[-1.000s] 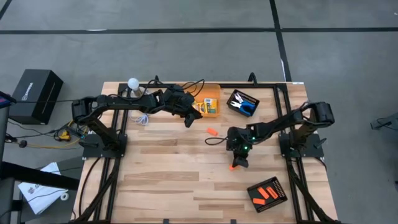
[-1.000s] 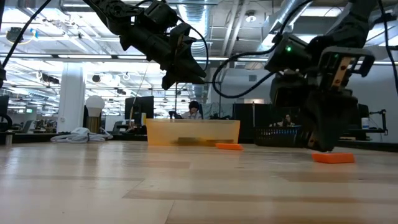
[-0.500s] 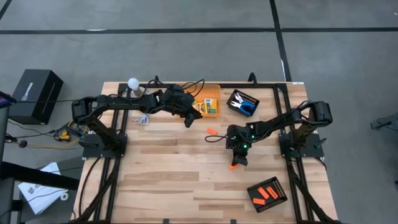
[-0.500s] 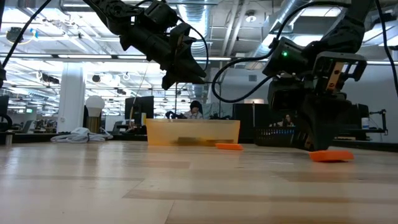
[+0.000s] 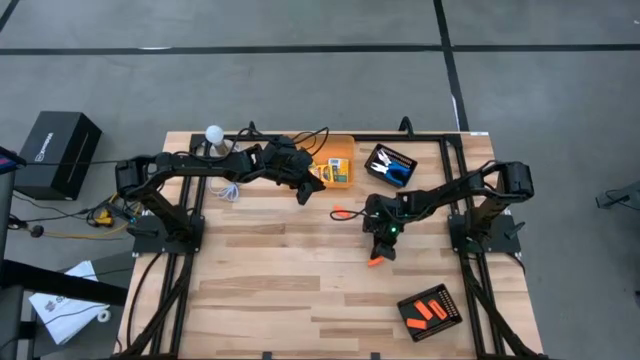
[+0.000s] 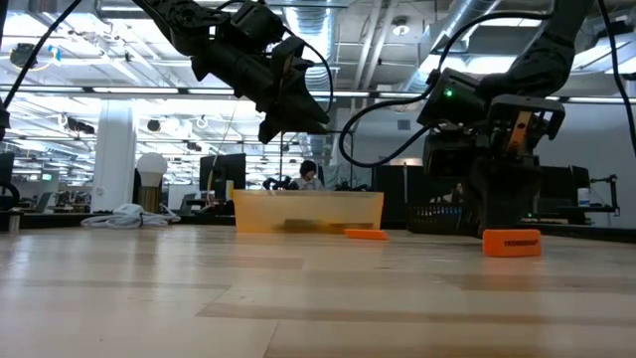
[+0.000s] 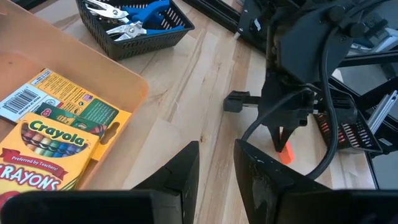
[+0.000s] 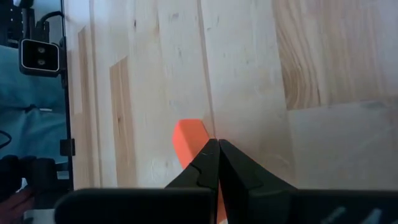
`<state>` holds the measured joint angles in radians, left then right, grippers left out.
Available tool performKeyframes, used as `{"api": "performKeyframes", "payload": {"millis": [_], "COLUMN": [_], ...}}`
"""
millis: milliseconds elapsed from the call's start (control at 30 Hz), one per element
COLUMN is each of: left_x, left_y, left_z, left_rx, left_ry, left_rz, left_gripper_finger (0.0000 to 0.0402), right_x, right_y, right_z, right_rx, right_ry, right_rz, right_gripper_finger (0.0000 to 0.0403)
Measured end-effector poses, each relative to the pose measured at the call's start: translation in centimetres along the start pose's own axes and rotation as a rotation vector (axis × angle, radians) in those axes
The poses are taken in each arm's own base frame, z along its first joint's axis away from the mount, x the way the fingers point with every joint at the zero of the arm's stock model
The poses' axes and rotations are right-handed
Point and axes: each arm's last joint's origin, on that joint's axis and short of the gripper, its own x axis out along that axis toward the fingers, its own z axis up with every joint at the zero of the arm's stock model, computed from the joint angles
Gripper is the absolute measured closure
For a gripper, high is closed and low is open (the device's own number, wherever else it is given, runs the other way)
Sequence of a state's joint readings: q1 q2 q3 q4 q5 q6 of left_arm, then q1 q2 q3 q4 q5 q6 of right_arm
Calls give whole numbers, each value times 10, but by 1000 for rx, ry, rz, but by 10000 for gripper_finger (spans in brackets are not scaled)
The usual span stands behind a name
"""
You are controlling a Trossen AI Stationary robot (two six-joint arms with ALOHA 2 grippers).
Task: Pick & Place School Supplies
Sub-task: Put the orange eraser into the bottom black bin
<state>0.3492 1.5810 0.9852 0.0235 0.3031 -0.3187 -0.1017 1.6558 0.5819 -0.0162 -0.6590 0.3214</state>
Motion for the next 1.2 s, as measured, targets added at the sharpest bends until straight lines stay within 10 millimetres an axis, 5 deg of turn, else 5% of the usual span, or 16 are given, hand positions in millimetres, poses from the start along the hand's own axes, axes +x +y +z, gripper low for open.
{"api": "performKeyframes", "payload": {"millis": [433,667,967,1200], "left_x": [0,0,0,-1], "left_y": [0,0,0,1], "left_z": [0,0,0,1], "left_rx": [0,-1,0,2], "left_ry": [0,0,0,-2], "left_rz": [0,0,0,4], "left_gripper_finger": [306,306,306,306], "right_x": [-20,-33,-70,-93], "right_y": [-20,-18,18,53], "right_z": [17,32,49,28], "right_rx": [73,56,-56,-257], "right_ry": [-155,-183,-270,-71], "right_rz": [-39,80,100,-142], "right_gripper_finger": [403,395,273,179]}}
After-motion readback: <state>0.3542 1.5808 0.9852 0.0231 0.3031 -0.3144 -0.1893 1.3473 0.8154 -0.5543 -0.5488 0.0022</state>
